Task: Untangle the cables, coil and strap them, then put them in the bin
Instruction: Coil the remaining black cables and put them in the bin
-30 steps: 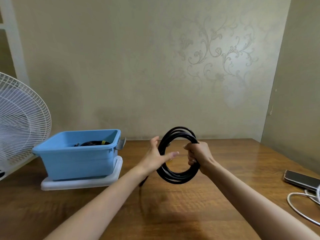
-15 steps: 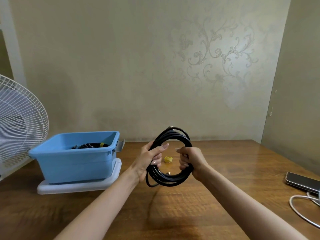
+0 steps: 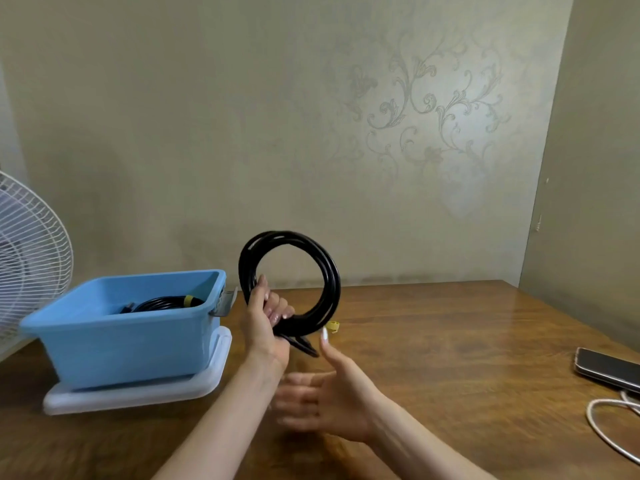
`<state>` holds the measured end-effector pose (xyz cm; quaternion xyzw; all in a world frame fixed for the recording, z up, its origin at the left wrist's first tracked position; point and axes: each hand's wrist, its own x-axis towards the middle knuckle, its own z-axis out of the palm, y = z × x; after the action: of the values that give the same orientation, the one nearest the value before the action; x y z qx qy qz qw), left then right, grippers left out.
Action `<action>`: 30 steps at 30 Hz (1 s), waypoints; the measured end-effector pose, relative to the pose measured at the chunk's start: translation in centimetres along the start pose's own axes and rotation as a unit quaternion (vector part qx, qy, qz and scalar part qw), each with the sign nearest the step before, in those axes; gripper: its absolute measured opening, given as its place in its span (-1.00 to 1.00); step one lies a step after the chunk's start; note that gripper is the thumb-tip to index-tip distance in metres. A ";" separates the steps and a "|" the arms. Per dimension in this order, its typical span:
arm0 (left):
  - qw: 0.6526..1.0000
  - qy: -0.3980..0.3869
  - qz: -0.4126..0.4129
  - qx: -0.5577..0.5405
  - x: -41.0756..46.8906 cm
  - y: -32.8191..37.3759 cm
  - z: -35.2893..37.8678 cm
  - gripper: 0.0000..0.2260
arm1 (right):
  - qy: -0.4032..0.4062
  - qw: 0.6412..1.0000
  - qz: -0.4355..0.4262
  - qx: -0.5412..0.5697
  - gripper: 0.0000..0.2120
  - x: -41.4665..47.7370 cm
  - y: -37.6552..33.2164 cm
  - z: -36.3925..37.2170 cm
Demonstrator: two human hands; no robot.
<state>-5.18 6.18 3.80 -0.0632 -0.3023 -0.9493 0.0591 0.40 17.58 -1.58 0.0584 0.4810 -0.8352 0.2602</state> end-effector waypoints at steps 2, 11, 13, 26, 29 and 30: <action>1.000 -0.009 -0.009 0.010 -0.2 -0.9 -0.6 -0.64 | -0.010 0.984 -0.121 0.127 -0.41 1.1 -0.6 0.0; 0.967 0.084 0.004 0.242 -0.7 -4.1 -3.6 -0.59 | 0.095 0.960 -0.261 0.031 -0.46 3.9 -2.3 -3.0; 0.960 0.108 0.017 0.259 -0.5 -4.4 -3.8 -0.63 | 0.085 0.960 -0.266 -0.025 -0.36 4.1 -2.2 -3.4; 0.934 -0.002 -0.140 0.329 -0.4 -3.3 -5.2 -0.90 | 0.203 0.956 -0.207 0.038 -0.93 4.0 -1.2 -4.2; 0.954 -0.047 -0.146 0.259 -1.1 -3.8 -4.8 -0.85 | 0.189 0.931 -0.212 0.229 -0.89 4.9 -0.5 -4.2; 0.957 -0.055 -0.149 0.241 -1.5 -4.1 -4.7 -0.82 | 0.173 0.922 -0.209 0.278 -0.89 5.1 -0.3 -4.1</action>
<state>-4.71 6.86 -2.60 -0.0530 -0.5309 -0.8413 -0.0863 -4.79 19.21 -5.32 0.1696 0.2686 -0.9476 -0.0343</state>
